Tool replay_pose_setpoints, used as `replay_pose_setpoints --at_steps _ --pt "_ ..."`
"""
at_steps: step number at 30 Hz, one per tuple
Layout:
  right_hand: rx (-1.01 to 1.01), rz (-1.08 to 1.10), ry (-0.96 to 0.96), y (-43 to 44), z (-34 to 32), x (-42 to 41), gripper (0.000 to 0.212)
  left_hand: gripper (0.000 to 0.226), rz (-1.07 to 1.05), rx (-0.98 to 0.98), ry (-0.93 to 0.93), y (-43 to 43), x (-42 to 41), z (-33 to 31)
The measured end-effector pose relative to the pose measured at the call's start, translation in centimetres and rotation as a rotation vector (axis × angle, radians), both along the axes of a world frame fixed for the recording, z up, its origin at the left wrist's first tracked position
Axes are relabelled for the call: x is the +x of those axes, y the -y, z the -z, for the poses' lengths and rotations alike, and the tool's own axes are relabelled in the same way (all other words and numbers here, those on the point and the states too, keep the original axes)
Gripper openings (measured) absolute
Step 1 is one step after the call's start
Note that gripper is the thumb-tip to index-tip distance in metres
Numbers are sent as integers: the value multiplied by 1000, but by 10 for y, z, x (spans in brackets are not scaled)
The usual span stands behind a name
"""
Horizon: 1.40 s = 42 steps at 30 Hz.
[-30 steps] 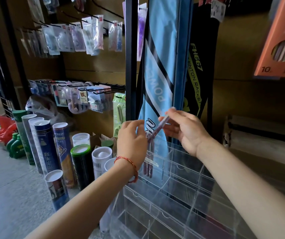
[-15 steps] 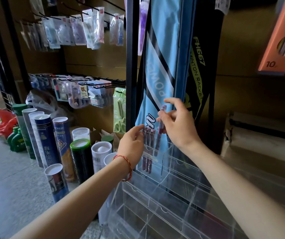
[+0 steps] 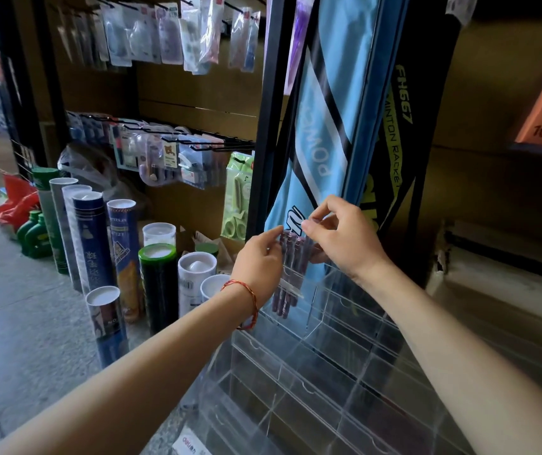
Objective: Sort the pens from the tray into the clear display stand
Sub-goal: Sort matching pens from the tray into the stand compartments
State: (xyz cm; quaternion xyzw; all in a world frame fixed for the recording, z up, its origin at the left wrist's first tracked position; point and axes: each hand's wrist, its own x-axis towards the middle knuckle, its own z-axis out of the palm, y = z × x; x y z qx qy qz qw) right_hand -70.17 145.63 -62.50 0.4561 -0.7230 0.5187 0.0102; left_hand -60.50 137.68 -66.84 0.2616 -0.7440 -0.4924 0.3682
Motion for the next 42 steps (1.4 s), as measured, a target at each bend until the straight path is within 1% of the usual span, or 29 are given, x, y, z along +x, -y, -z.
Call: replay_pose_setpoints --at_steps 2,4,6,10,13,15,16,19,23,25,30,34,38,42 --pt "57 24 -47 2 2 0 15 40 5 5 2 -1 2 -1" --pt "121 21 -33 3 2 -1 16 40 11 20 -1 -2 3 -1" --pt "176 -1 44 3 1 -3 17 40 12 26 -7 -1 2 -1" --pt "266 -96 275 0 -4 -3 18 41 23 9 -7 -2 2 0" --pt "289 -131 347 -2 -6 0 19 42 20 1 -2 -4 1 1" --pt "312 -147 394 -3 -8 1 15 43 24 -1 -20 -2 2 3" --pt "327 -158 431 -3 -10 2 13 43 27 4 -31 -2 2 3" --pt "325 -181 596 -3 -15 1 19 43 34 25 -53 -1 2 5" --pt "347 -170 671 -3 -16 2 14 44 36 14 -43 1 0 7" --pt "371 -169 712 -3 -16 3 15 44 36 10 -42 2 -1 8" --pt "369 -156 748 -3 -15 2 9 44 43 23 -51 2 -3 9" --pt "400 -136 741 -3 -16 4 12 45 42 28 -41 3 -1 7" --pt "442 -57 625 -2 -16 5 18 47 53 48 -40 3 1 7" --pt "508 -86 532 2 -16 6 22 49 65 54 -19 5 3 5"
